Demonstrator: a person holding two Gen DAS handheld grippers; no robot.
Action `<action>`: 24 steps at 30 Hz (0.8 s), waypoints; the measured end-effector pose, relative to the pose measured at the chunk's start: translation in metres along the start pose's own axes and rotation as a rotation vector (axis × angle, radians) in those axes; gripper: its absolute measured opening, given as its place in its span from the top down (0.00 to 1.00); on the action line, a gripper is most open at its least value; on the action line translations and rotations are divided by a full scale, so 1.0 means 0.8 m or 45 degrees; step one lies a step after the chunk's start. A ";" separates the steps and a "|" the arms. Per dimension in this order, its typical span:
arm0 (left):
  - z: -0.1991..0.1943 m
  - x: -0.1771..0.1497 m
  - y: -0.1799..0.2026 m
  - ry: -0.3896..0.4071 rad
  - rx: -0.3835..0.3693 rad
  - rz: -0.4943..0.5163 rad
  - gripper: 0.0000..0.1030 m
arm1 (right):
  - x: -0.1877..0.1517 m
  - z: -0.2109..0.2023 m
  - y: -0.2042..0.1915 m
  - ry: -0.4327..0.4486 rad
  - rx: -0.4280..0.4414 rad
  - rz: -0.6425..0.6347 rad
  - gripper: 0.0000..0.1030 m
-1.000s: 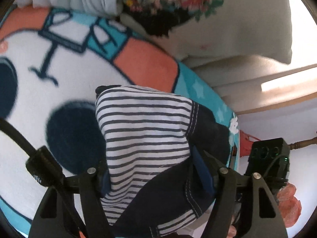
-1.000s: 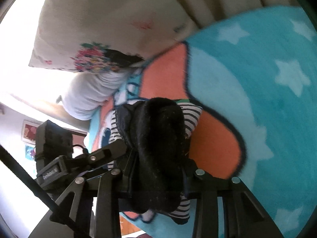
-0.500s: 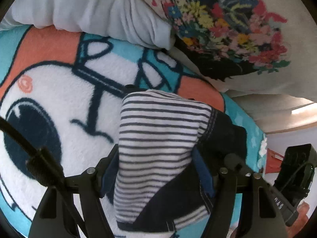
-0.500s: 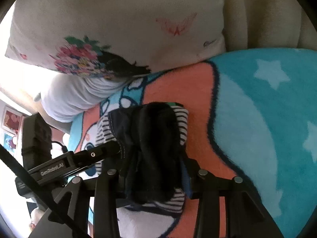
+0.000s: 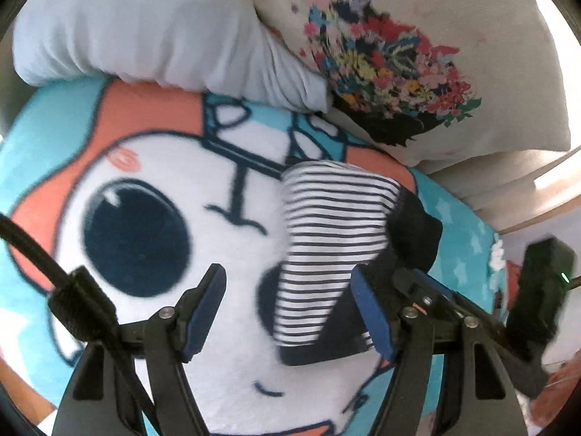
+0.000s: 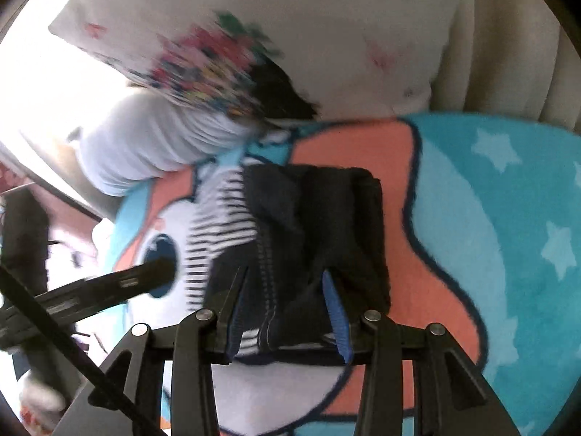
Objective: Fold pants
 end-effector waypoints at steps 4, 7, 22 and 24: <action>-0.038 0.010 -0.005 0.140 0.101 0.085 0.32 | 0.003 0.001 0.001 -0.015 -0.014 0.009 0.53; -0.076 0.022 -0.002 0.297 0.202 0.161 0.31 | 0.003 -0.017 -0.006 0.031 -0.027 0.014 0.45; -0.176 0.027 0.021 0.591 0.171 0.286 0.06 | -0.059 -0.114 -0.018 0.196 -0.241 0.122 0.36; -0.155 0.014 0.022 0.495 0.120 0.318 0.06 | -0.073 -0.114 -0.022 0.178 -0.260 0.120 0.36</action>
Point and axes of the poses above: each gripper's, at about its wrist camera, not at the fingertips, and z roughly the way its jaws point, y to its right, x to its top, the point moved 9 cm from there along z, roughly the way its jaws point, and after that the axes turned 3 degrees about -z, right-handed, at the moved point
